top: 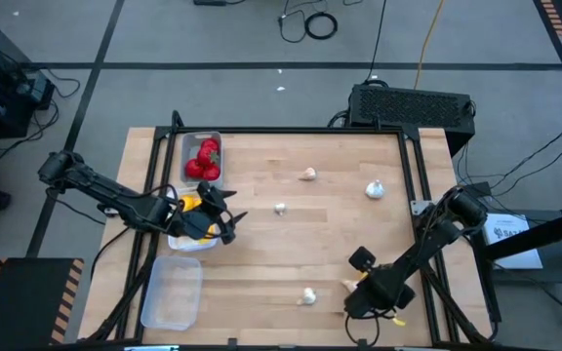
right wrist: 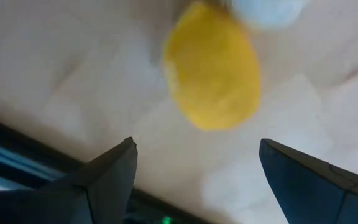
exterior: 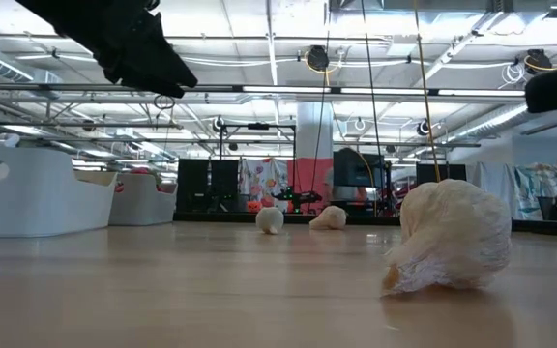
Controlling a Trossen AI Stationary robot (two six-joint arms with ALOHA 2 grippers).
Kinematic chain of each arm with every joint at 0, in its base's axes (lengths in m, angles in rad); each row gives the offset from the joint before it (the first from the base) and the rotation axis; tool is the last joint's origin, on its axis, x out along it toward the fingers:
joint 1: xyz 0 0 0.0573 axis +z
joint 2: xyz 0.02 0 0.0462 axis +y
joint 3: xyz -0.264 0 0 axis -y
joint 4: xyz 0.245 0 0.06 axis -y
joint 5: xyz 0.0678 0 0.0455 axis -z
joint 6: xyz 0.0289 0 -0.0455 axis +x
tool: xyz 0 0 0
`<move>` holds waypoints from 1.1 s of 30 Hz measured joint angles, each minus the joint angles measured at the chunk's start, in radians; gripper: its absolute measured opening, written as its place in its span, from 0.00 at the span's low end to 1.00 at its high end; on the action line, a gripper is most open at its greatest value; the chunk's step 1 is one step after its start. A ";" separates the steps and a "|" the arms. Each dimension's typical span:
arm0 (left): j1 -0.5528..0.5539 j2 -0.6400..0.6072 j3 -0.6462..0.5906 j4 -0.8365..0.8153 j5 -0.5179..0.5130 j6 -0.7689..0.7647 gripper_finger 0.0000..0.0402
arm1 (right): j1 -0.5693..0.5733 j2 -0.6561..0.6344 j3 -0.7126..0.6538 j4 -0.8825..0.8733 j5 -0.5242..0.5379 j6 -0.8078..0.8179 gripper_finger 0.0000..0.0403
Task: Sort produce into baskets
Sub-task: Put the lemon into the white bin
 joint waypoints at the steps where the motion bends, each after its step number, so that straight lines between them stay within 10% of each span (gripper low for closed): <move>1: 0.001 0.000 0.000 0.000 0.000 0.000 0.83 | 0.000 0.000 0.000 0.016 0.002 -0.009 0.81; 33: 0.004 0.000 0.000 0.004 0.042 -0.027 0.83 | 0.000 0.002 -0.024 0.210 0.031 -0.032 0.81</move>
